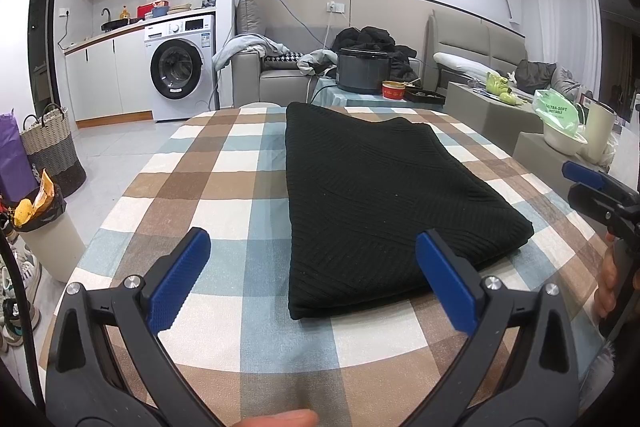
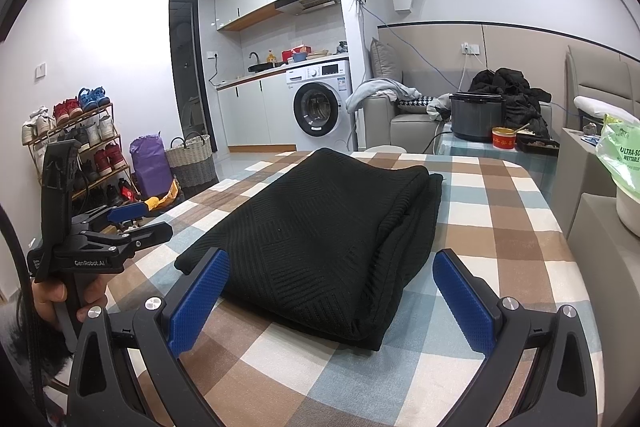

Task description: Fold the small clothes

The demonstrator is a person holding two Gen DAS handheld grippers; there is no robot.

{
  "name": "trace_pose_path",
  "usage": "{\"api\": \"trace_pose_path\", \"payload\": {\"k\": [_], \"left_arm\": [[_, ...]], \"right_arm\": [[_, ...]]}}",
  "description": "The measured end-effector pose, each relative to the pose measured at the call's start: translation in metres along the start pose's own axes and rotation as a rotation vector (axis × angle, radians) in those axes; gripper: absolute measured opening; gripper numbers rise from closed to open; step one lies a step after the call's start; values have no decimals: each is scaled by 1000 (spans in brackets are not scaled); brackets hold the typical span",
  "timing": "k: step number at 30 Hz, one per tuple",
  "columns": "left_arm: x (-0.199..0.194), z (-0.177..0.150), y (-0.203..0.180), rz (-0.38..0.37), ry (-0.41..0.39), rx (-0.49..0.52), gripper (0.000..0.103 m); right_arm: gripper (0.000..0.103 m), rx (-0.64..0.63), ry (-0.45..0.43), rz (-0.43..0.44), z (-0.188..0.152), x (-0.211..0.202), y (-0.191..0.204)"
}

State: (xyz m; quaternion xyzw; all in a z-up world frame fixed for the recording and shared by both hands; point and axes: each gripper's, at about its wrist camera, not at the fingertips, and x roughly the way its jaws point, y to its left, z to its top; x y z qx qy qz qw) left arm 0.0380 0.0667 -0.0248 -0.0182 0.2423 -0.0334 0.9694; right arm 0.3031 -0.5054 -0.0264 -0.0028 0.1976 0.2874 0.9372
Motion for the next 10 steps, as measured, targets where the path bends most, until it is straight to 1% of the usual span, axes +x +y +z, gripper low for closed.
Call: {"api": "trace_pose_path", "payload": {"k": [10], "left_arm": [[-1,0,-2,-1,-1,3,102]], "right_arm": [[103,1,0,-1,0,0,0]]}}
